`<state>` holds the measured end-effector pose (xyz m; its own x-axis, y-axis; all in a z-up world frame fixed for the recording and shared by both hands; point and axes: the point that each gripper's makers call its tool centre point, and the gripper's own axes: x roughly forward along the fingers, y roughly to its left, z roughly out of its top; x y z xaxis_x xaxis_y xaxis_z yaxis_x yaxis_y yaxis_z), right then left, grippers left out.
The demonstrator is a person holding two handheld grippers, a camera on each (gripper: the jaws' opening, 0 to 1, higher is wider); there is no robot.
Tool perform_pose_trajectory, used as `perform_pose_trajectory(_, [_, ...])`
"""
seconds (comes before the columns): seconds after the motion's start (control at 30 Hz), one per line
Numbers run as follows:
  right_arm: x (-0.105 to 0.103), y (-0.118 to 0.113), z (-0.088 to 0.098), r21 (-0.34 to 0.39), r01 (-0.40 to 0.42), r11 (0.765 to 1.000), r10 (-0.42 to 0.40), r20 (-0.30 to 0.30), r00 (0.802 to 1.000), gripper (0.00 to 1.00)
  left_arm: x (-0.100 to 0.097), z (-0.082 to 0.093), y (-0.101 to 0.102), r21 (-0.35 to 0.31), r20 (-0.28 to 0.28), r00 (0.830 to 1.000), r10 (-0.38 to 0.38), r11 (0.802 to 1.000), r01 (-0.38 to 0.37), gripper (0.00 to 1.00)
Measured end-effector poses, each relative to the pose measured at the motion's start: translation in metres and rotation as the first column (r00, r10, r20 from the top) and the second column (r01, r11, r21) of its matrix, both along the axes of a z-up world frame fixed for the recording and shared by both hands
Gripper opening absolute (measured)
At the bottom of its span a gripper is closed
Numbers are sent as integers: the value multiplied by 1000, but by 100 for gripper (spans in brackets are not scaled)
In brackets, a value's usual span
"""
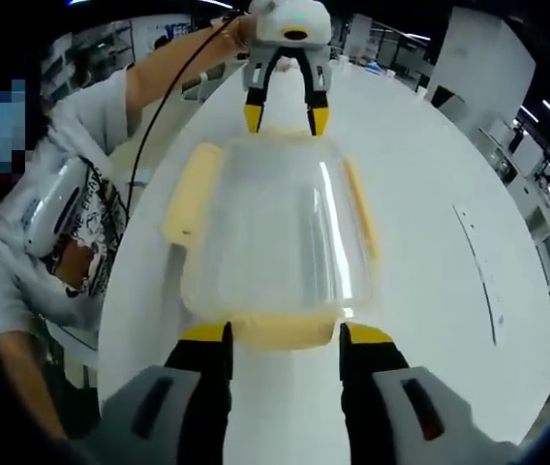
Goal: Snap each plastic latch of the storage box into its locked position after aligning the lid with the box until every specified latch is closed and the lid sits flush.
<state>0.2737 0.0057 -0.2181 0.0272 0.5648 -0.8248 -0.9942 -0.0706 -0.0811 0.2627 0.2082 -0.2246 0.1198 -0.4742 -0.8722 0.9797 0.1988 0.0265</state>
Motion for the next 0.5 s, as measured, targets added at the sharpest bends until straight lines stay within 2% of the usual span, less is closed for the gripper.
perform_pose_trajectory(0.07, [2,-5,-2,-5,15,1000,-15,-2,1000,48,1,-5,11,29,-11,1000,24,999,-23,49])
perform_pose_trajectory(0.13, [4,-12,-3,-12,24,1000,-24,8,1000,47,6,-6,22,51,14,999,51,997,-52,48])
perform_pose_trajectory(0.2, [6,-15,1,15,38,999,-38,18,999,46,9,-4,26,48,31,998,61,997,-63,46])
perform_pose_trajectory(0.27, [7,-16,7,57,45,997,-46,25,999,44,21,11,31,2,85,991,101,995,-102,42])
perform_pose_trajectory(0.3, [6,-17,10,79,42,996,-44,30,999,44,28,30,28,-62,137,983,125,991,-117,40])
perform_pose_trajectory(0.33, [6,-17,13,96,43,994,-46,35,998,43,30,40,25,-93,158,978,137,988,-123,40])
perform_pose_trajectory(0.4, [6,-16,19,135,37,990,-45,57,997,41,29,51,16,-135,166,976,141,984,-119,38])
perform_pose_trajectory(0.5, [7,-13,26,185,29,982,-45,84,995,35,22,60,-2,-154,155,982,106,985,-82,35])
